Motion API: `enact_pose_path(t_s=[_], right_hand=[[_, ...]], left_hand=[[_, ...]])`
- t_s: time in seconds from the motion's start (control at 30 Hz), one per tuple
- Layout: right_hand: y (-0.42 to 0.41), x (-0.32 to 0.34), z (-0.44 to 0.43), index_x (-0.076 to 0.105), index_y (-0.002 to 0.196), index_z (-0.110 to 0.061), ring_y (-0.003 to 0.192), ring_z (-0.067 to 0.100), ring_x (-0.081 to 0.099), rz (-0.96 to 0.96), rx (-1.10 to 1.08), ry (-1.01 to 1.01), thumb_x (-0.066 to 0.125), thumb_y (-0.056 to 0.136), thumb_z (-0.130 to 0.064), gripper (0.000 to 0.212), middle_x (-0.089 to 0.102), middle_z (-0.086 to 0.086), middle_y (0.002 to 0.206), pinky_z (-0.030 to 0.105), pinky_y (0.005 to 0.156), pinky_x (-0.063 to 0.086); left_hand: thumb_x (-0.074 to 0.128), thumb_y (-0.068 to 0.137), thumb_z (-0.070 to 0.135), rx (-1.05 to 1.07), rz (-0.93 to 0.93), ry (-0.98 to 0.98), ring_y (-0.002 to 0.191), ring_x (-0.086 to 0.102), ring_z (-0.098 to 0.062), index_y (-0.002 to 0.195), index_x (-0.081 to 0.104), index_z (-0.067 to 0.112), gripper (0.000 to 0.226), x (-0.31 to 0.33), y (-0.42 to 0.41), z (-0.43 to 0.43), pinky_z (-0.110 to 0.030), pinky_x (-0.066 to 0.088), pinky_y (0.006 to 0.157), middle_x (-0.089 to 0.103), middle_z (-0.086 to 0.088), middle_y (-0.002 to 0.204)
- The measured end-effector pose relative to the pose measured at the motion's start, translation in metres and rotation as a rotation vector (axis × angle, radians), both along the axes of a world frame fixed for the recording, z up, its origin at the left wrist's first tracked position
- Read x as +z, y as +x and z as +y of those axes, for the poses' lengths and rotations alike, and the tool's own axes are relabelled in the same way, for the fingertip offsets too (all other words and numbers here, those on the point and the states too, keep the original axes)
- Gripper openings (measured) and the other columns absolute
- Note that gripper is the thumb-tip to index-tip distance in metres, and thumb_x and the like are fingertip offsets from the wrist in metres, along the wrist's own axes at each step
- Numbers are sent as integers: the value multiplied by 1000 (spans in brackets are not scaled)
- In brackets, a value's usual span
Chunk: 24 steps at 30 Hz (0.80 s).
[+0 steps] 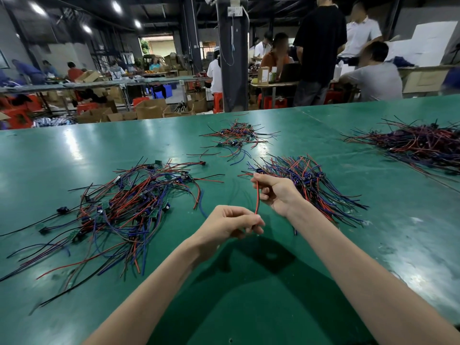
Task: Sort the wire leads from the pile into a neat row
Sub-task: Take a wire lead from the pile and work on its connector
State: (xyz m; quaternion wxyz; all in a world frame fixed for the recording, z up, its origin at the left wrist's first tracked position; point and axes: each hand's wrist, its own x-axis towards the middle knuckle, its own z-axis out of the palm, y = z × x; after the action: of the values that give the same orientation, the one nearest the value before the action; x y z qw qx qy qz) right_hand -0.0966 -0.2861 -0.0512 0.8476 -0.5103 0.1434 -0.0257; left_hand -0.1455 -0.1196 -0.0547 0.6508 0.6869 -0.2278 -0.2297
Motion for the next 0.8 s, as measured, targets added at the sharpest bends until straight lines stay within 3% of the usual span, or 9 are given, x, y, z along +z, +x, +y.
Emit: enact_pose_path(t_s=[0.13, 0.27, 0.37, 0.5, 0.63, 0.8], right_hand=[[-7, 1, 13, 65, 73, -1, 36, 3, 37, -20, 107, -49, 66, 85, -8, 13, 65, 2, 58, 14, 36, 30], [-15, -6, 39, 67, 73, -1, 40, 7, 52, -93, 226, -169, 66, 85, -8, 14, 65, 0, 55, 17, 41, 43], [-16, -10, 46, 69, 70, -2, 41, 10, 50, -131, 213, -244, 68, 84, -10, 16, 64, 1, 54, 17, 38, 39], [-9, -3, 30, 70, 65, -8, 53, 13, 46, -153, 44, -312, 70, 82, -10, 18, 67, -1, 57, 21, 48, 33], [-1, 3, 3, 69, 65, -6, 58, 17, 46, -138, -101, -305, 70, 82, -8, 18, 68, -1, 57, 17, 42, 30], [4, 7, -14, 71, 64, -7, 52, 15, 37, -173, -150, -346, 71, 83, -11, 19, 67, 0, 57, 22, 47, 27]], left_hand=[[55, 91, 37, 161, 118, 43, 79, 60, -10, 89, 73, 14, 29, 3, 12, 4, -25, 40, 68, 75, -3, 91], [61, 88, 24, 276, 113, -86, 62, 61, -6, 88, 74, 11, 18, -3, 13, 5, -17, 46, 56, 74, -5, 80], [61, 89, 20, 317, 91, -93, 60, 57, -8, 79, 73, 11, 18, -4, 13, 5, -20, 39, 59, 71, -4, 69], [61, 89, 16, 177, 53, -65, 57, 58, -7, 68, 74, 11, 24, -2, 7, 1, -19, 41, 61, 70, -4, 65], [60, 90, 17, -37, -30, -38, 55, 51, -3, 72, 73, 11, 23, -4, -10, -10, -10, 41, 57, 70, -2, 63], [57, 91, 15, -57, -62, -67, 55, 49, -4, 75, 71, 7, 23, -1, -13, -13, -10, 41, 57, 70, -1, 64]])
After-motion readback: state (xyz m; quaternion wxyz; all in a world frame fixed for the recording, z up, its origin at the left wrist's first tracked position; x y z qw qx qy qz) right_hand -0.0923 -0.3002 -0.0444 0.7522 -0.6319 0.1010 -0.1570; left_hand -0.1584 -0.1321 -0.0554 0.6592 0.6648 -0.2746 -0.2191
